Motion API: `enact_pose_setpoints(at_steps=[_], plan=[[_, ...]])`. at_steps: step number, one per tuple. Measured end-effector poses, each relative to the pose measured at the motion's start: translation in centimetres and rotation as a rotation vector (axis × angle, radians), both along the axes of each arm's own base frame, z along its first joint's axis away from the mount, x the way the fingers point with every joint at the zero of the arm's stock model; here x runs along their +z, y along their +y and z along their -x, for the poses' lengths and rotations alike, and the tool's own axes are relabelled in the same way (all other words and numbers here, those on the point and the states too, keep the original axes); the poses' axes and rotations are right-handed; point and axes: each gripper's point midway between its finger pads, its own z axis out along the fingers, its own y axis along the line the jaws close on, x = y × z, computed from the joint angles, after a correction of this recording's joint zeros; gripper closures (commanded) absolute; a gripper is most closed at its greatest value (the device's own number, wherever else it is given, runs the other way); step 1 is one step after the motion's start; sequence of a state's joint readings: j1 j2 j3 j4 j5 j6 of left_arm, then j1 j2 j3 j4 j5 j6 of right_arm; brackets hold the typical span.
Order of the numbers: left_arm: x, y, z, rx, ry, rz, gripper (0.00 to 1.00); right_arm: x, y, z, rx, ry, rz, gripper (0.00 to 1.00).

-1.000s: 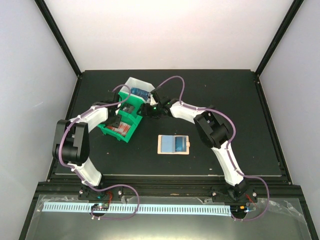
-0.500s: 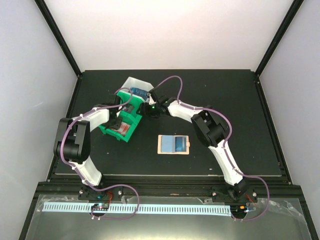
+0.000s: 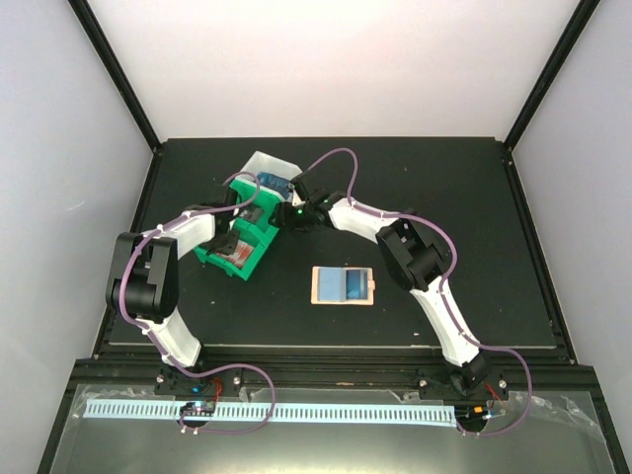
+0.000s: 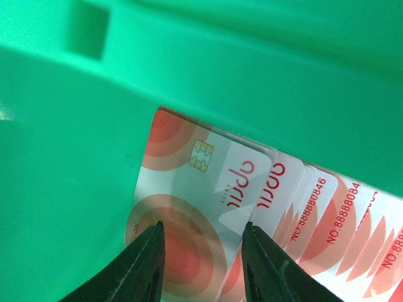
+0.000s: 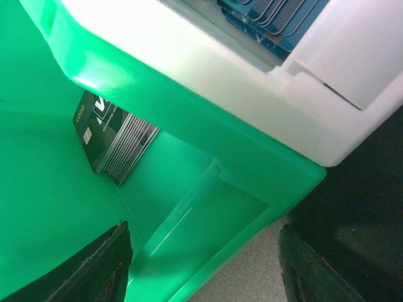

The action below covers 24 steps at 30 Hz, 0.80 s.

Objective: Put the credit cards into the card holder
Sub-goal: Adjust the storage box at the center of the board.

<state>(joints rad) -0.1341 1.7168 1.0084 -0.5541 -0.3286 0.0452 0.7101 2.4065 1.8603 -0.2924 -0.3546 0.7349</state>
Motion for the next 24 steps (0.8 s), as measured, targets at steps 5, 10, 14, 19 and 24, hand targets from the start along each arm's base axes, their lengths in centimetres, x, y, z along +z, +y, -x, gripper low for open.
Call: enact_pose_setpoints(at_steps=[5,10,14,19,24], plan=[[0.5,0.2,-0.1,0.027,-0.003,0.009,0.65,0.0,0.0,0.0,-0.004,-0.003,0.01,0.37],[1.1,0.5,-0.3,0.041,-0.015,0.013,0.65,0.1,0.1,0.1,-0.005,-0.003,0.014,0.37],[1.6,0.8,-0.4,0.055,-0.027,0.019,0.64,0.1,0.1,0.1,-0.005,-0.002,0.017,0.38],[1.7,1.2,-0.4,0.093,-0.031,0.078,0.64,0.1,0.1,0.1,-0.004,-0.001,0.018,0.38],[1.8,1.4,-0.5,0.145,-0.026,0.123,0.63,0.1,0.1,0.1,-0.004,-0.002,0.018,0.39]])
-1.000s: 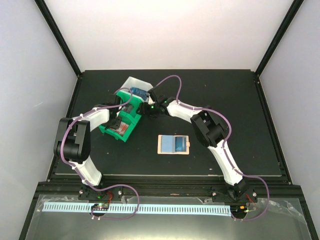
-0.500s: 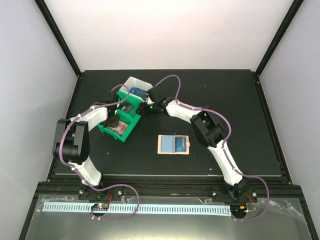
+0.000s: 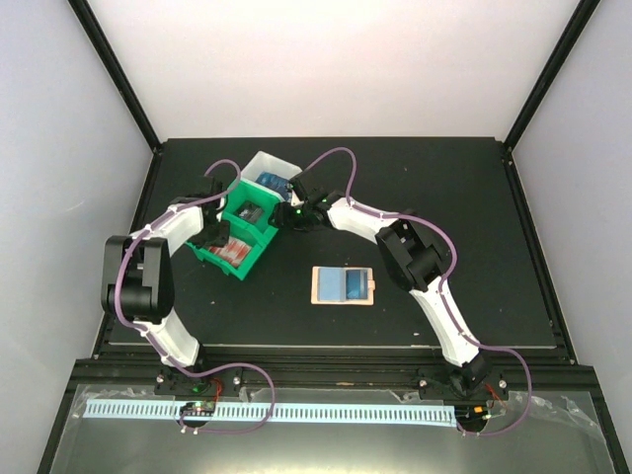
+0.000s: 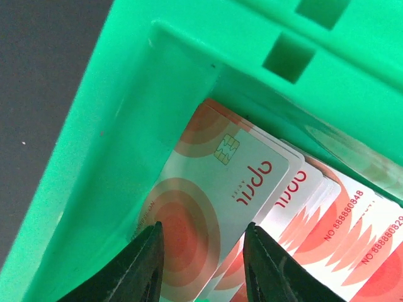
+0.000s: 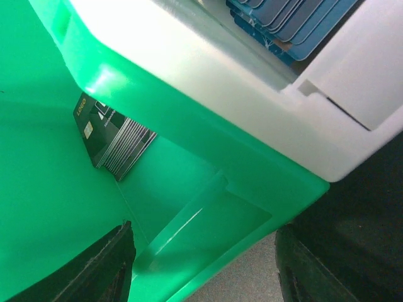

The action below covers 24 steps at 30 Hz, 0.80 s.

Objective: Put the credit cards into the card holder
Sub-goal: Adjust the storage box at the center of the board, then pick up the credit card from the storage box.

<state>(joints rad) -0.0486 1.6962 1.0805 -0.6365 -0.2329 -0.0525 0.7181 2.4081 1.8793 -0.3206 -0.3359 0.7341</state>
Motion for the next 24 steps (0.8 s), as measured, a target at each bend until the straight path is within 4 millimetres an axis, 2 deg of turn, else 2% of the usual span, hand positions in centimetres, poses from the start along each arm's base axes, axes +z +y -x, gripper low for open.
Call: enact_pose_setpoints(at_steps=[4,11,18,24], plan=[[-0.6,0.1,-0.1,0.037,0.016,0.023,0.63,0.0,0.0,0.0,0.0,-0.001,-0.001,0.39],[-0.5,0.3,-0.2,0.084,0.008,0.027,0.78,0.1,0.1,0.0,0.0,-0.002,-0.002,0.39],[0.4,1.4,-0.7,0.105,-0.032,-0.032,0.85,0.2,0.1,-0.1,0.0,-0.004,-0.003,0.39],[1.4,3.1,-1.3,0.123,-0.079,-0.113,0.86,0.2,0.1,-0.1,0.0,-0.004,-0.003,0.39]])
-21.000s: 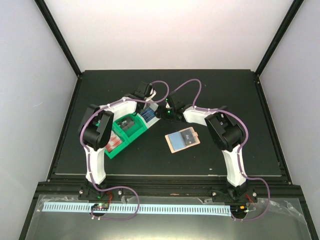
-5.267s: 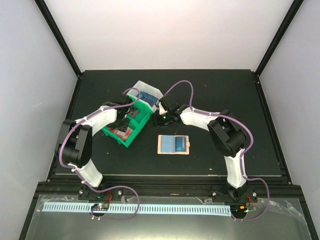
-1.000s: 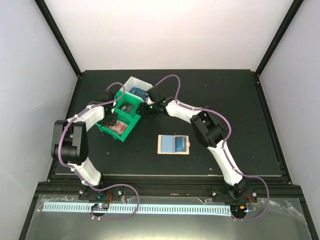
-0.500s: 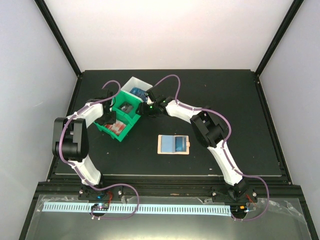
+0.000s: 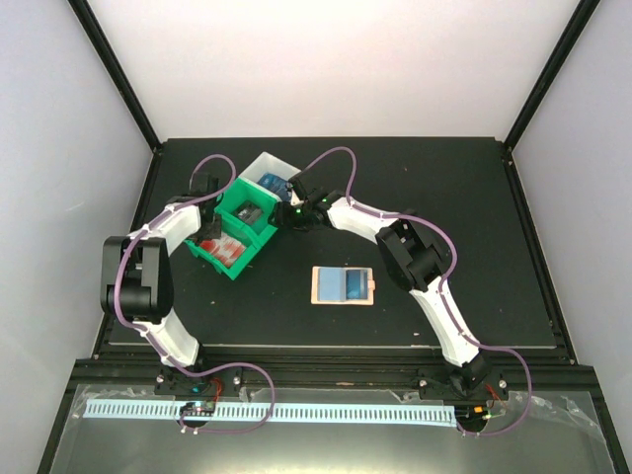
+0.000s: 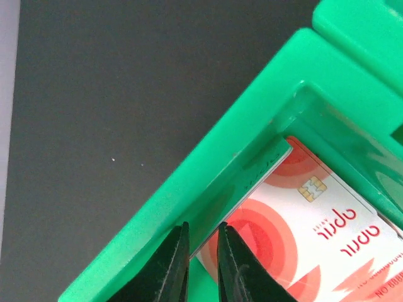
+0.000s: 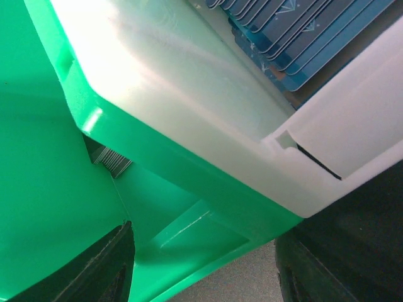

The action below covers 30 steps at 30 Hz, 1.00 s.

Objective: Put the credit cards into the card holder
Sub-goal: Pick up the credit card from the storage box.

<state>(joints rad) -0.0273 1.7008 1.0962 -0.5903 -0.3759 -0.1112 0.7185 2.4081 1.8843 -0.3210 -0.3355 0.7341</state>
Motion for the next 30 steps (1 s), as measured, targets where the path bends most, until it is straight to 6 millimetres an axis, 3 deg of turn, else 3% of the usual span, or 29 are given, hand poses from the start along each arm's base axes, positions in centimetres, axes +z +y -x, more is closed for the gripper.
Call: enact_pose_setpoints(at_steps=[11,16,24,30], plan=[[-0.6,0.5,-0.6,-0.071,0.023,-0.081,0.76,0.0,0.0,0.0,0.001,-0.001,-0.002,0.39],[-2.1,0.4,-0.6,-0.113,0.075,-0.088,0.72,0.1,0.0,0.0,0.003,0.001,-0.004,0.38],[-2.7,0.2,-0.9,-0.159,0.097,-0.098,0.9,0.1,0.1,0.0,0.007,0.0,-0.005,0.38],[-0.8,-1.0,-0.4,-0.18,0.078,-0.103,0.98,0.0,0.0,0.1,0.025,-0.011,0.0,0.32]])
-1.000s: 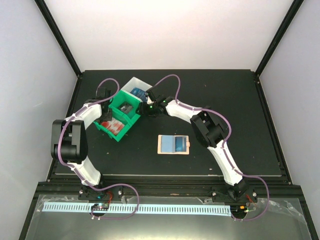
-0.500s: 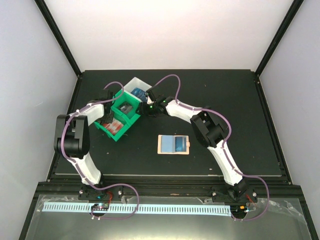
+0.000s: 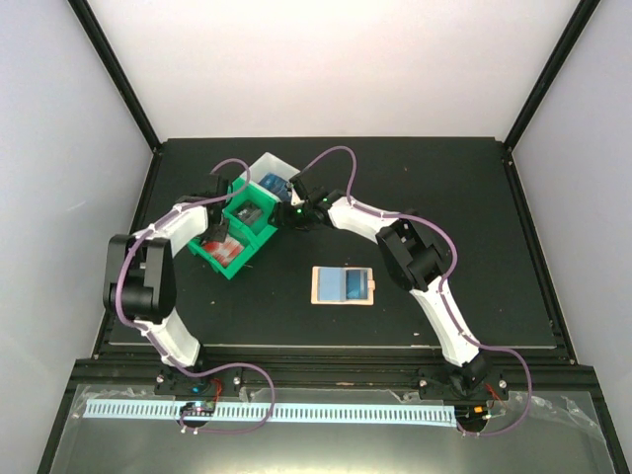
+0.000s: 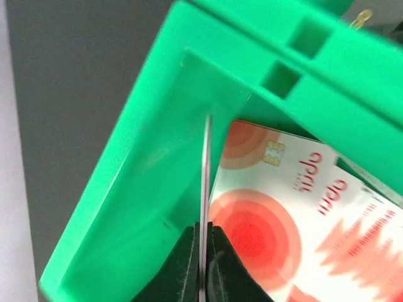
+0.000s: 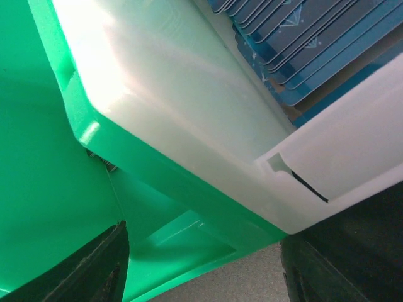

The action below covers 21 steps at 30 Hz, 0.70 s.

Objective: Put the credit cards into the card holder
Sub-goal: Pick up the credit card from the storage box.

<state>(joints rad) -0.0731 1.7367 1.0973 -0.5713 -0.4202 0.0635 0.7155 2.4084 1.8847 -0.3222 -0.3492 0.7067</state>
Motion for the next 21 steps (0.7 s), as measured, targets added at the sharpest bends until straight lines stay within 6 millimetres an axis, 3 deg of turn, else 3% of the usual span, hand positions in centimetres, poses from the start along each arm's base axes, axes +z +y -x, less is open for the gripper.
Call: enact_pose_setpoints(at_steps=[7,10,13,16,18,21], plan=[[5.5,-1.2,1.1,0.031,-0.126,0.018,0.98,1.2,-1.1,0.8,0.043,-0.016,0.042,0.26],[7.4,-1.3,2.3,0.055,-0.179,0.052,0.99,3.4,-1.7,1.2,0.057,-0.042,0.036,0.22],[8.8,-2.2,3.7,0.044,-0.211,0.131,0.98,7.1,-2.8,2.3,0.074,-0.082,0.0,0.18],[10.9,-5.0,4.4,-0.029,-0.27,0.298,0.98,11.6,-4.3,3.7,0.097,-0.147,-0.07,0.14],[13.0,-7.9,4.9,-0.118,-0.32,0.456,0.98,14.6,-5.4,4.9,0.123,-0.203,-0.139,0.12],[15.7,-12.4,5.9,-0.274,-0.379,0.695,0.99,17.0,-6.2,6.3,0.165,-0.245,-0.225,0.12]])
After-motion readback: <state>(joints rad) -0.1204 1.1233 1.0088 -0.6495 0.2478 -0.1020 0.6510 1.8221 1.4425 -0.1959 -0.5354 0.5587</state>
